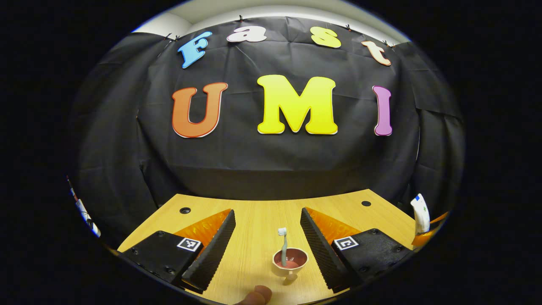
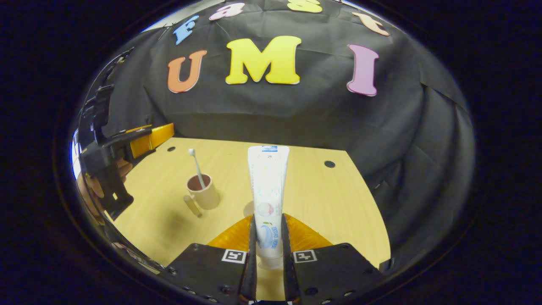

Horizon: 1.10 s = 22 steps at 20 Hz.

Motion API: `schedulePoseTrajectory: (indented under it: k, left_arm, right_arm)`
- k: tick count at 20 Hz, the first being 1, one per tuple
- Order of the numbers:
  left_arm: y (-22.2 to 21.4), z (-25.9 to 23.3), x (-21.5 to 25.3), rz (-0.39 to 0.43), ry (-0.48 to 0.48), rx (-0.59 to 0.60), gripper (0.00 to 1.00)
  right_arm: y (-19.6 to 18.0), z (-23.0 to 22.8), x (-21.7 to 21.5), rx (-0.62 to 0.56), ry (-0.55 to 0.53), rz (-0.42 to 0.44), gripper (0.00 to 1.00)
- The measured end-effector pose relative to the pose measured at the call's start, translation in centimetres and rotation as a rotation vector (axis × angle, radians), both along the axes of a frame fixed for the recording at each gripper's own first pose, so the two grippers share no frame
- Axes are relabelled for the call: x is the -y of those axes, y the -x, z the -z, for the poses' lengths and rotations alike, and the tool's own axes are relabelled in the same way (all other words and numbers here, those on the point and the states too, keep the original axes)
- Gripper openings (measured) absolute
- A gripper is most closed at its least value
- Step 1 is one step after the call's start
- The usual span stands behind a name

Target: Put the toothbrush and toothpaste on the desktop into the cup, then pick up the cup and place it on the coaster on the desktop.

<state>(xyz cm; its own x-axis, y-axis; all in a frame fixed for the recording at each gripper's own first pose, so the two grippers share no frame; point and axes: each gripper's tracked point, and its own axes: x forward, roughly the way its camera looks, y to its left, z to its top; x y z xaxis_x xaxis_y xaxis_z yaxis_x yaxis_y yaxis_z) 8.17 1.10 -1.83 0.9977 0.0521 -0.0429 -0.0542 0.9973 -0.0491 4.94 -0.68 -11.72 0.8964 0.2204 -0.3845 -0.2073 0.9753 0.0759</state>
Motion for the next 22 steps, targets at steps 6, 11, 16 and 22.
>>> schedulePoseTrajectory:
  k: [6, 11, 16, 22]
  left_arm:
    - [4.6, -0.7, -4.1, -0.065, -0.016, -0.033, 0.98]
    - [7.9, -1.5, -6.0, -0.127, 0.012, -0.037, 0.98]
    - [10.2, -0.1, -6.8, -0.125, 0.029, -0.100, 0.98]
    - [10.5, 1.4, -7.9, -0.138, 0.062, -0.133, 0.98]
  right_arm:
    - [-6.7, -5.4, -10.9, 0.110, -0.095, -0.138, 0.25]
    - [-9.6, -4.3, -17.6, 0.112, -0.120, -0.230, 0.25]
    - [-11.7, -2.4, -20.2, 0.144, -0.086, -0.262, 0.28]
    - [-11.8, -0.4, -19.6, 0.095, -0.087, -0.251, 0.33]
